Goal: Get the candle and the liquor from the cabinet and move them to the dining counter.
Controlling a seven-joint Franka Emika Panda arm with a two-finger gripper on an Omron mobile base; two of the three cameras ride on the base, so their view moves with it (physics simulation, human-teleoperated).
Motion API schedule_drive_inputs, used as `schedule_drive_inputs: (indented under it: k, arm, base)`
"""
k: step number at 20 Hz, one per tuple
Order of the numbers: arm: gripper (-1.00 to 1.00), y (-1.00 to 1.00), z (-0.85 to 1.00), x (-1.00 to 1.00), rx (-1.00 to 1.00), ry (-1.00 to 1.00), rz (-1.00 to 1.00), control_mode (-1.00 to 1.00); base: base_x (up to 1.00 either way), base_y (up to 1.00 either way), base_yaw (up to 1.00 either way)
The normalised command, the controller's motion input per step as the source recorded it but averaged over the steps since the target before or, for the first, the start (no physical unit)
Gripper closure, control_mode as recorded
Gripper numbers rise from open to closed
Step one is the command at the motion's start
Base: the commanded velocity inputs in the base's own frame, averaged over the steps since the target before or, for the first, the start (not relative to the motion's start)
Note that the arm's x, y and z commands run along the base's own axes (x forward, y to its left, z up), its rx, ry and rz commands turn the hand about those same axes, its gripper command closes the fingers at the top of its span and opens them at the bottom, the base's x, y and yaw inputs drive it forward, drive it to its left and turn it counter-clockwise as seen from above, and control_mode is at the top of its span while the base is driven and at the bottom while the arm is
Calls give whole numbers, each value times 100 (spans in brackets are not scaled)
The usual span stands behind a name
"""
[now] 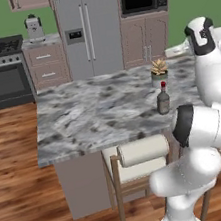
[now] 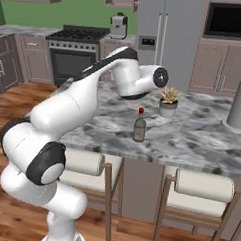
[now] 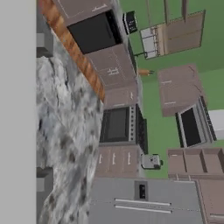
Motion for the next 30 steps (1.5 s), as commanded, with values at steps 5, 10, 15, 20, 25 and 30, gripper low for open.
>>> schedule_drive_inputs:
  k: [5,10,15,20,25,30]
  arm:
    - [-100,83,55,-54,-9,10,-25,-100]
    - [-100,56,61,-66,-5,15,-22,-100]
    - [-100,11,57,-55,-1,21,-15,-100]
    - [-100,0,27,-74,-2,14,-11,-100]
    - [-100,1,3,-85,-7,1,-9,-100]
    - [-100,0,-14,-81,-9,0,0,-100]
  base:
    - [0,0,0]
    - [0,0,0]
    - [0,0,0]
    - [0,0,0]
    - [0,0,0]
    - [0,0,0]
